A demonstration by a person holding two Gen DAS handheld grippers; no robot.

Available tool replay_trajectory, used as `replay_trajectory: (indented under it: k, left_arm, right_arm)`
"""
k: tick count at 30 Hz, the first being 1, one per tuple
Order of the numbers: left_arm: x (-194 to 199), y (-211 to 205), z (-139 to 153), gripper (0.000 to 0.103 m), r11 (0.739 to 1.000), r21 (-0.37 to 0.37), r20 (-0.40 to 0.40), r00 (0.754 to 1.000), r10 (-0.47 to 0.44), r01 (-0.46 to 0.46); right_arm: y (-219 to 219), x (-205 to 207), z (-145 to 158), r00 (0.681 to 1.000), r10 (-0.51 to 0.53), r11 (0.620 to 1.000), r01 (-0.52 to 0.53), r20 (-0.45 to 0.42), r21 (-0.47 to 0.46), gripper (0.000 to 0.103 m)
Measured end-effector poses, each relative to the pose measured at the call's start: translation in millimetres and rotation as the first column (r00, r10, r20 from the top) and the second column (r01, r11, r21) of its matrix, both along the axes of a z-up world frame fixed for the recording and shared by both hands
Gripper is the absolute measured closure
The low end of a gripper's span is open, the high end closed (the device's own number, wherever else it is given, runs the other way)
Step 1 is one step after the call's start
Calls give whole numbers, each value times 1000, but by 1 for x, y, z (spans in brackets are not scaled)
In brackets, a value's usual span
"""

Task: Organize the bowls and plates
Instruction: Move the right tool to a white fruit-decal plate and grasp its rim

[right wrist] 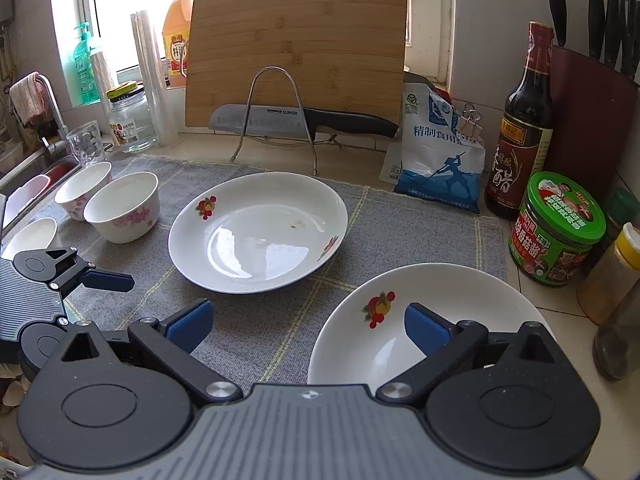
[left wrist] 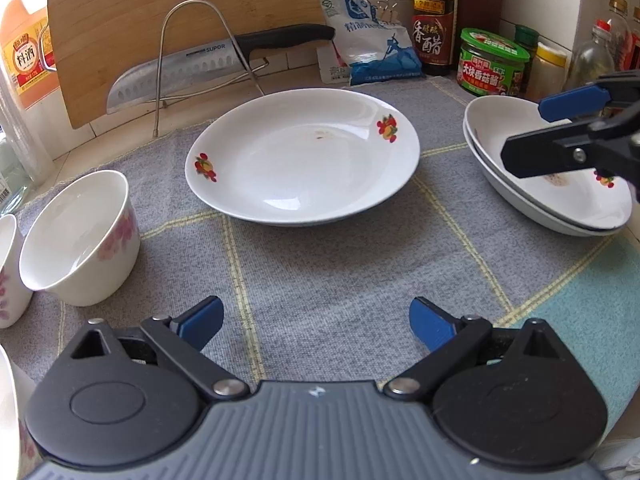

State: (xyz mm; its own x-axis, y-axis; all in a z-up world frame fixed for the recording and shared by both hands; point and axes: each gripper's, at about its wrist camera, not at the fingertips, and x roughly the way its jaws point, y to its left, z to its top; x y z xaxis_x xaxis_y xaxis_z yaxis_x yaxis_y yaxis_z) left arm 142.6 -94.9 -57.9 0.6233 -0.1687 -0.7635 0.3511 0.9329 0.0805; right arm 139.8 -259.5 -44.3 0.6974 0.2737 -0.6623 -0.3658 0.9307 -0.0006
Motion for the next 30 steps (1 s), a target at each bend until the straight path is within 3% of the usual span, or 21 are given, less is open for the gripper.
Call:
replay_trajectory:
  k: [7, 12, 23, 30]
  left_arm:
    - [31, 4, -9, 3, 997, -72, 0, 1000, -25, 25]
    - [41, 4, -12, 0, 994, -81, 19, 997, -68, 70]
    - [53, 3, -13, 0, 994, -89, 41, 997, -67, 71]
    - [55, 4, -14, 0, 993, -93, 55, 996, -71, 76]
  right_arm:
    - [8, 0, 7, 999, -49, 998, 49, -5, -38, 0]
    - [13, 10, 9, 998, -60, 997, 59, -25, -50, 0]
    - [40, 58, 1, 995, 55, 991, -64, -80, -114, 0]
    - [44, 100, -4, 984, 111, 986, -127, -139, -107, 0]
